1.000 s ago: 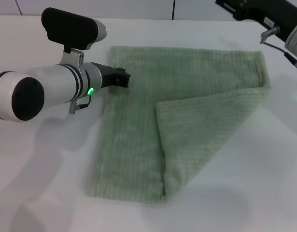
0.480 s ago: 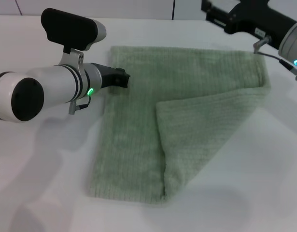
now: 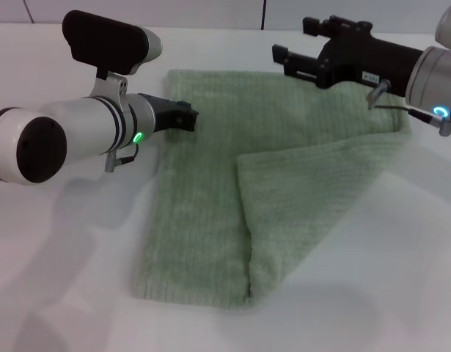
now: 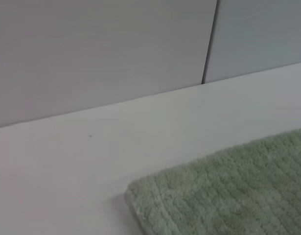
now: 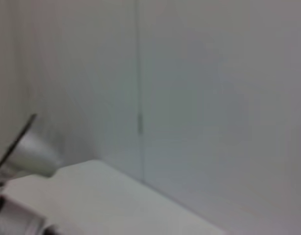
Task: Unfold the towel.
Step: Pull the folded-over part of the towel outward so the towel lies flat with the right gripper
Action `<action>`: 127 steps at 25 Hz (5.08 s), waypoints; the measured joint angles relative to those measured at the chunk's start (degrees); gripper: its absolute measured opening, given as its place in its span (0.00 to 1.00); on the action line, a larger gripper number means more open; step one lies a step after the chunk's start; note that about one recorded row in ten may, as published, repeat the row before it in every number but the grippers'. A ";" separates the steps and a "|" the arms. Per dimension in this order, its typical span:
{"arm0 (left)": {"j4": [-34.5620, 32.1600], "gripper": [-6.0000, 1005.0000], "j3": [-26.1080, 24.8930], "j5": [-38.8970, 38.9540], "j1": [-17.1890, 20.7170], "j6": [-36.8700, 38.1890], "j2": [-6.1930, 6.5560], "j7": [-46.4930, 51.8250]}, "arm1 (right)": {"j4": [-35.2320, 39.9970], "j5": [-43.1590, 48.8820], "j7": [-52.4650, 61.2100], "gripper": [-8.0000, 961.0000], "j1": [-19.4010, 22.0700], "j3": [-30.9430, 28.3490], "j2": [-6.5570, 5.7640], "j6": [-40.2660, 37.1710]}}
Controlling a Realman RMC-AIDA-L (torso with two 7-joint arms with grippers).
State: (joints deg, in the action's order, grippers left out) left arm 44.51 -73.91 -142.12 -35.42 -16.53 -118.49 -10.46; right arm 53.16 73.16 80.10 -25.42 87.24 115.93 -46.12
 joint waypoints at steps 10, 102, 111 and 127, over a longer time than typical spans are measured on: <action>0.05 0.00 0.00 -0.04 0.01 0.00 0.02 0.00 | -0.42 10.94 8.14 0.75 -1.04 -7.08 -1.21 -12.41; 1.18 0.00 -0.18 -0.44 0.18 -0.88 0.18 -0.09 | -9.21 52.49 38.58 0.75 -25.78 -12.91 1.20 -26.38; 0.71 0.00 -0.01 -0.44 0.18 -0.88 0.15 -0.09 | -9.34 52.52 38.51 0.75 -25.86 -12.88 1.60 -26.11; 0.13 0.00 0.21 -0.44 0.18 -0.81 0.01 -0.09 | -11.84 52.52 38.08 0.75 -26.77 -11.99 2.48 -22.49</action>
State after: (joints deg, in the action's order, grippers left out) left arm 44.64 -73.70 -142.56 -35.24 -17.33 -118.48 -10.55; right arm 41.32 125.69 118.19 -52.19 75.25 118.41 -68.62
